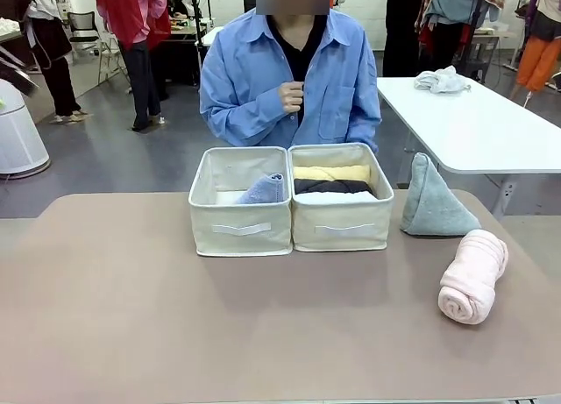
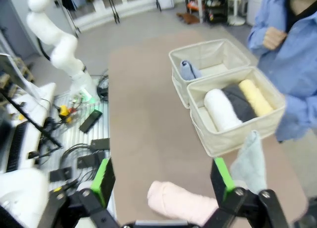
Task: Sort the towels based on their folding style.
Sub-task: Pick up another triangle-folded towel from the table and place it in the left Fabric basket.
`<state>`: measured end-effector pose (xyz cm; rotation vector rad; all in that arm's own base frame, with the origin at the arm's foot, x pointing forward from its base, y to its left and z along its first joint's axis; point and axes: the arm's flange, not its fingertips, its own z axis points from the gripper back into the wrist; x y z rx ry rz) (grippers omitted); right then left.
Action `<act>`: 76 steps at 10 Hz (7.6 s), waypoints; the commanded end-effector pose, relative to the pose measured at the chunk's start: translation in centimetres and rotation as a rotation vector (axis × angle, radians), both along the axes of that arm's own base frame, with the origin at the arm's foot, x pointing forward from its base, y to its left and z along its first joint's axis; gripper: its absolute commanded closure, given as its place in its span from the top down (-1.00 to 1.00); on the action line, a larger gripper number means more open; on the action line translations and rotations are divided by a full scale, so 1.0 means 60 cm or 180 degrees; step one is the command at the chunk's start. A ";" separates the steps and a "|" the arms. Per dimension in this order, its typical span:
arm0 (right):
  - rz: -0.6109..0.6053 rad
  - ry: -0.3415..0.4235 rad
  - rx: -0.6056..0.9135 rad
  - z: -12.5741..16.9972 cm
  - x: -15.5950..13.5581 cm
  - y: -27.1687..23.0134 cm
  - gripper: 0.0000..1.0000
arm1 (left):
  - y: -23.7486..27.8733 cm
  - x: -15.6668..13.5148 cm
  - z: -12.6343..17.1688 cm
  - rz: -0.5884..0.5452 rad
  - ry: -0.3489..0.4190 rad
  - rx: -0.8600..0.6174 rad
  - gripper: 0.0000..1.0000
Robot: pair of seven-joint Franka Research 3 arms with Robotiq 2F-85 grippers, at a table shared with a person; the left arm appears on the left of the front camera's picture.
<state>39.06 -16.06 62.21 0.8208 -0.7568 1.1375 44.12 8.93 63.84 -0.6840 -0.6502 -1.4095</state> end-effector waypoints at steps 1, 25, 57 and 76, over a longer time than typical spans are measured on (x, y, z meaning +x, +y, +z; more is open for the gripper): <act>0.0010 0.0006 0.0010 0.000 0.000 0.004 1.00 | 0.094 0.018 -0.007 0.0146 0.0044 -0.1157 1.00; -0.0888 0.0502 -0.2918 0.113 -0.293 -0.015 1.00 | 0.260 -0.018 -0.071 0.0861 -0.0031 -0.1663 1.00; -0.0387 -0.0378 -0.2179 0.025 0.164 0.261 1.00 | 0.260 -0.018 -0.071 0.0861 -0.0031 -0.1663 1.00; 0.0463 -0.0999 -0.3008 -0.140 0.307 0.341 1.00 | 0.260 -0.018 -0.071 0.0861 -0.0031 -0.1663 1.00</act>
